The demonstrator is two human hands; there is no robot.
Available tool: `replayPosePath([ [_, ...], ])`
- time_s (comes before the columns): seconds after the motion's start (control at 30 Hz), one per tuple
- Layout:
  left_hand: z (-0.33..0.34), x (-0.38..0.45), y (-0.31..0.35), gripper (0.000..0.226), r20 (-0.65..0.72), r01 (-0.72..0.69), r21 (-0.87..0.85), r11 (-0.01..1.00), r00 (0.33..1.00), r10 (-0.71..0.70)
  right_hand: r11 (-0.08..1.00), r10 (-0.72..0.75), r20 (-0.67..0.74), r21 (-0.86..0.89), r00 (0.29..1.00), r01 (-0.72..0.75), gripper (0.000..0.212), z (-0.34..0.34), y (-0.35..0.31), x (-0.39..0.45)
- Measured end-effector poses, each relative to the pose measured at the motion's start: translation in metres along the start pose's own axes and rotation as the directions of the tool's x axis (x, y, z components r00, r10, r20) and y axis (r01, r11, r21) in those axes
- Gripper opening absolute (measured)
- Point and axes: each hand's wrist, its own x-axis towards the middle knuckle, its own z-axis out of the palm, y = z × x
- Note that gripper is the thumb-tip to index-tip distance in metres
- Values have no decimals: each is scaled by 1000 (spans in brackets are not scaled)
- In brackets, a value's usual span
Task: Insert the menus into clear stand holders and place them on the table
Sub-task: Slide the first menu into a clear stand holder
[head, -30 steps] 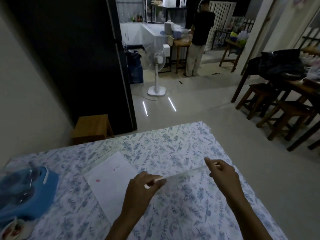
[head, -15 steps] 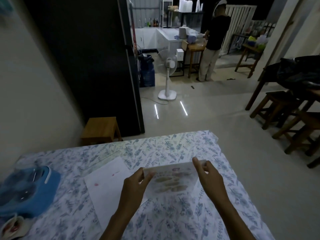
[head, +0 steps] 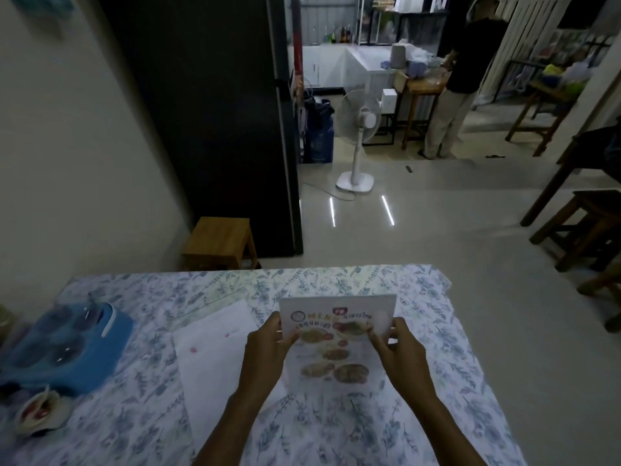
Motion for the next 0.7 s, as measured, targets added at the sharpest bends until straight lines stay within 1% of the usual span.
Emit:
replayPosePath([
  [0.07,3,8,2,31,-4,36,9,999,999,-36,998,-3,10,-56,1000,4,24,3,11,11],
  [0.17,6,14,-2,26,-21,66,35,997,998,-66,990,38,64,-137,997,-29,24,12,36,19],
  [0.33,11,12,-6,29,-48,92,35,995,995,-91,985,97,76,-151,992,-85,25,25,50,11],
  [0.47,14,6,-3,31,-60,106,-5,994,993,-106,968,198,40,-168,979,-189,44,34,60,5],
  [0.53,16,1,-4,37,-56,122,-58,991,991,-125,943,286,45,-189,957,-273,58,37,70,1],
  [0.6,17,-4,-8,47,-45,131,-80,988,990,-134,907,366,79,-254,927,-337,74,39,79,-4],
  [0.63,16,-7,-11,51,-42,127,-72,989,991,-130,885,407,91,-287,909,-367,78,39,82,-8],
  [0.67,15,-9,-15,55,-42,121,-63,991,991,-124,867,440,97,-307,893,-393,78,39,81,-12],
  [0.7,13,-11,-20,59,-47,117,-51,992,992,-119,851,466,96,-322,879,-416,72,40,82,-15],
])
